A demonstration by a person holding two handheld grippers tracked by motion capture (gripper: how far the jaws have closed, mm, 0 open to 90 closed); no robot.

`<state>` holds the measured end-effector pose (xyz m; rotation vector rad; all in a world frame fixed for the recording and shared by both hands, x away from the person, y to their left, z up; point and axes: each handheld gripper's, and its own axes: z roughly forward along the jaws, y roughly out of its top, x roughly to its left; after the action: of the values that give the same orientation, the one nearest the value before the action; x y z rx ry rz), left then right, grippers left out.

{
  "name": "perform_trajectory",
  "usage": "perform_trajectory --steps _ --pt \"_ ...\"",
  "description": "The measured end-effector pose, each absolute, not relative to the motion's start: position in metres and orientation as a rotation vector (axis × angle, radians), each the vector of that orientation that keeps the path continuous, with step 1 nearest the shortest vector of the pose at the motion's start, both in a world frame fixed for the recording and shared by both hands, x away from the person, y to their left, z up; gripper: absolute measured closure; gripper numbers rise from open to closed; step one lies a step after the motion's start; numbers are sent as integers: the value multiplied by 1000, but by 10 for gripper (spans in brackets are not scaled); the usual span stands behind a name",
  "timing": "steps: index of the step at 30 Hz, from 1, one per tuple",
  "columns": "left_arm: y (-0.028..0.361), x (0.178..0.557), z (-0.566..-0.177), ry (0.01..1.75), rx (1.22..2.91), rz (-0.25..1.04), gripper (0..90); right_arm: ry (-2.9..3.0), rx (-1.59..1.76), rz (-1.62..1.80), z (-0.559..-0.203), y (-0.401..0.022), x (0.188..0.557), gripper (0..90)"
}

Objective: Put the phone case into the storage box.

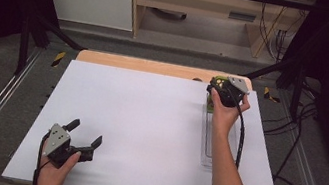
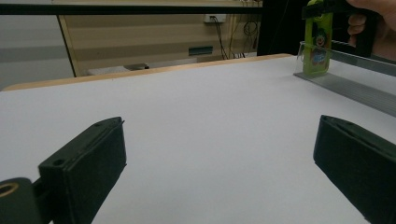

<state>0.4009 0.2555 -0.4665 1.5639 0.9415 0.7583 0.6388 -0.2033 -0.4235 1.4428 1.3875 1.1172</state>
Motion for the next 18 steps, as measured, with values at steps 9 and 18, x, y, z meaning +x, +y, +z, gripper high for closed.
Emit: perform_trajectory --steps 9,18 --pt "255 401 -466 937 1567 761 20 1409 1421 1107 -424 -201 638 160" --pt "253 400 -466 927 1581 769 20 1418 1428 1109 -423 -202 638 158"
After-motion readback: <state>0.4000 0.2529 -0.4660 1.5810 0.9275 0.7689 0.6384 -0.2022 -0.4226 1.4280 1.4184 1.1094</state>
